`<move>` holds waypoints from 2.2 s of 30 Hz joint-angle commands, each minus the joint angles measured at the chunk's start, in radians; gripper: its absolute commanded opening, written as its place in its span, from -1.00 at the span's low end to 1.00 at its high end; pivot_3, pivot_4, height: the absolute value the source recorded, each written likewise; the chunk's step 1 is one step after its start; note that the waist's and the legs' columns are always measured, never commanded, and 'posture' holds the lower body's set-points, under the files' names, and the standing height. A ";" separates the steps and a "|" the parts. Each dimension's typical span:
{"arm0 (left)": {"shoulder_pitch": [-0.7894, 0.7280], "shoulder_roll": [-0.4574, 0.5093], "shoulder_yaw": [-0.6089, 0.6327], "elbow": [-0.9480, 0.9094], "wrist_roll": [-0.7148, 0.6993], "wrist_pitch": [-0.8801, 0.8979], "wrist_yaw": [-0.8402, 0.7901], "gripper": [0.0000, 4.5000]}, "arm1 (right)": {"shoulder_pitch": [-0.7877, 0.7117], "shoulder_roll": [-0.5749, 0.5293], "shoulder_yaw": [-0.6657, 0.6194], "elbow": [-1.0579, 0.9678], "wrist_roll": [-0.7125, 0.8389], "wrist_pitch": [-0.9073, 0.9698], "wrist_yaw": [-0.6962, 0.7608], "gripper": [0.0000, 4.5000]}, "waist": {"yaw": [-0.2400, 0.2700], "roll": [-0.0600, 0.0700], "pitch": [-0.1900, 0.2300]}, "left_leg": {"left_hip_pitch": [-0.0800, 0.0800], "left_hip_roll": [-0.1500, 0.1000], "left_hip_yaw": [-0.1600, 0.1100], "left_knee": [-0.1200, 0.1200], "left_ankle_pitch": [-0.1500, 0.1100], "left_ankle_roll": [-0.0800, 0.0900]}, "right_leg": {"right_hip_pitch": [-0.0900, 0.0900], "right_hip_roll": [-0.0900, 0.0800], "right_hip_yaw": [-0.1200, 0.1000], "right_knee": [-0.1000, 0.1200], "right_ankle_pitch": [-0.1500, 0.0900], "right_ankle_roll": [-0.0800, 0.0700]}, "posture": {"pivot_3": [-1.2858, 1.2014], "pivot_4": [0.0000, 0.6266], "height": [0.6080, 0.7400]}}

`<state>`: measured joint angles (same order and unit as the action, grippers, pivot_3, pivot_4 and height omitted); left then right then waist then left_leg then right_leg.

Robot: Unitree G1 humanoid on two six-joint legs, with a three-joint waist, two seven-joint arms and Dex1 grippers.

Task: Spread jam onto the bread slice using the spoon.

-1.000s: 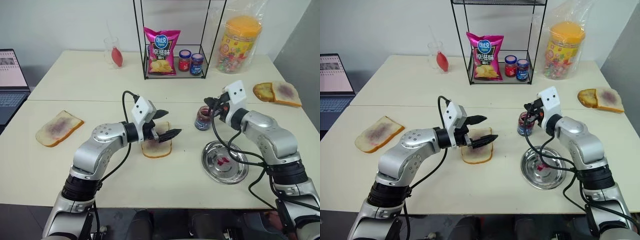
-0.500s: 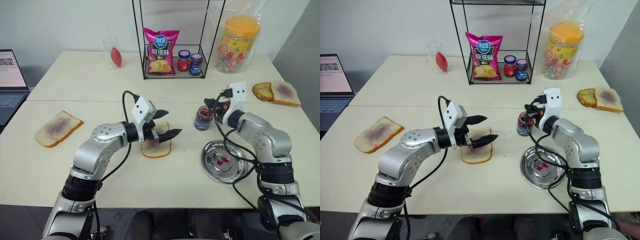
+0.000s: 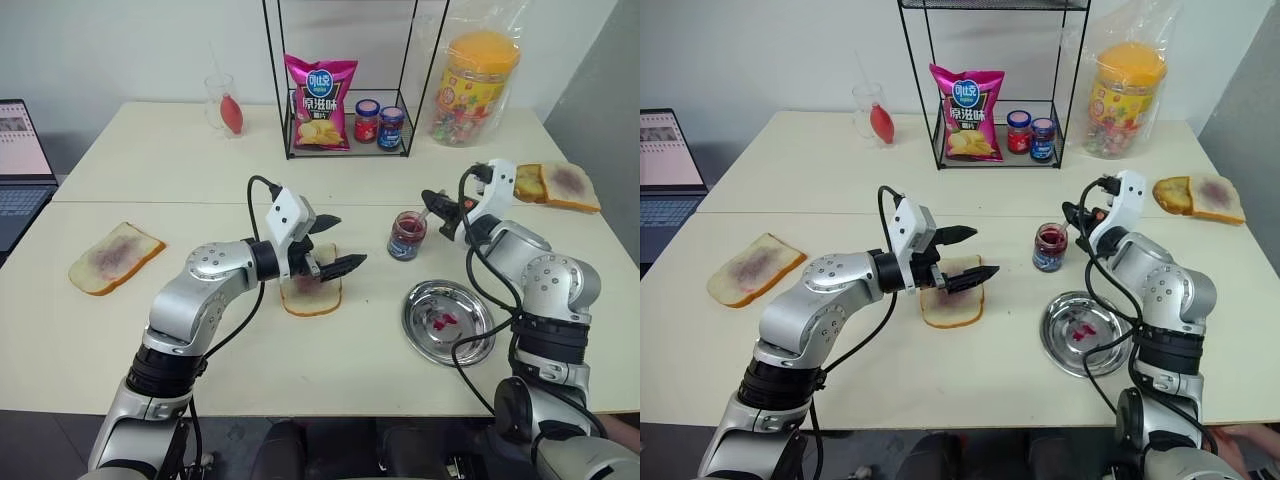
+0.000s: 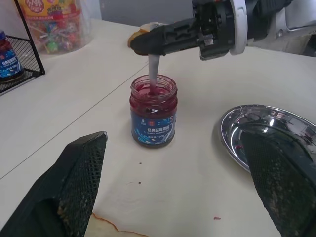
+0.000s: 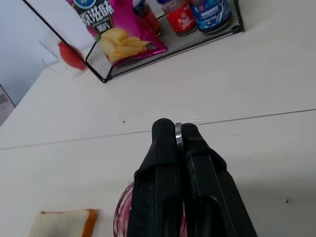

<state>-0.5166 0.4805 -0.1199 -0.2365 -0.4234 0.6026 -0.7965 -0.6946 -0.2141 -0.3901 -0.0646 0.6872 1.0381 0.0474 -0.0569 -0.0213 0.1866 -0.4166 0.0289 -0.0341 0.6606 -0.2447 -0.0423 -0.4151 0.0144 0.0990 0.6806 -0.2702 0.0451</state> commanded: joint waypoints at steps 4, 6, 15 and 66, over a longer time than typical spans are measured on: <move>-0.026 -0.007 0.006 -0.002 0.008 -0.032 -0.005 1.00 | -0.039 0.025 -0.086 -0.047 0.088 0.032 -0.073 -0.99 | 0.000 0.000 0.000 | 0.000 0.000 0.000 0.000 0.000 0.000 | 0.000 0.000 0.000 0.000 0.000 0.000 | 0.03 -0.52 1.00; -0.028 -0.008 0.007 0.001 0.009 -0.033 -0.007 1.00 | -0.042 0.042 -0.117 -0.047 0.122 0.045 -0.103 -0.99 | 0.000 0.000 0.000 | 0.000 0.000 0.000 0.000 0.000 0.000 | 0.000 0.000 0.000 0.000 0.000 0.000 | 0.03 -0.52 1.00; -0.038 -0.002 0.004 0.017 0.013 -0.044 -0.026 1.00 | -0.033 0.057 -0.187 -0.055 0.216 0.067 -0.191 -0.99 | -0.001 0.000 0.000 | 0.000 0.000 0.000 0.000 0.000 0.000 | 0.000 0.000 0.000 0.000 0.000 0.000 | 0.03 -0.52 1.00; 0.117 0.290 0.222 -0.074 -0.073 -0.017 -0.235 1.00 | -0.033 0.157 0.031 -0.118 0.775 -0.015 -0.431 -0.99 | -0.035 0.002 0.001 | -0.001 0.002 0.002 -0.005 0.000 0.000 | -0.005 0.002 0.002 0.001 -0.001 -0.001 | 0.03 -0.52 1.00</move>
<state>-0.4313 0.7433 0.0344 -0.2452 -0.4648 0.5680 -1.0355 -0.7202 -0.0680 -0.4195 -0.1567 1.4363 1.0111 -0.4174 -0.0916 -0.0198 0.1873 -0.4175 0.0317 -0.0324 0.6538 -0.2448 -0.0420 -0.4206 0.0161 0.1008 0.6811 -0.2707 0.0444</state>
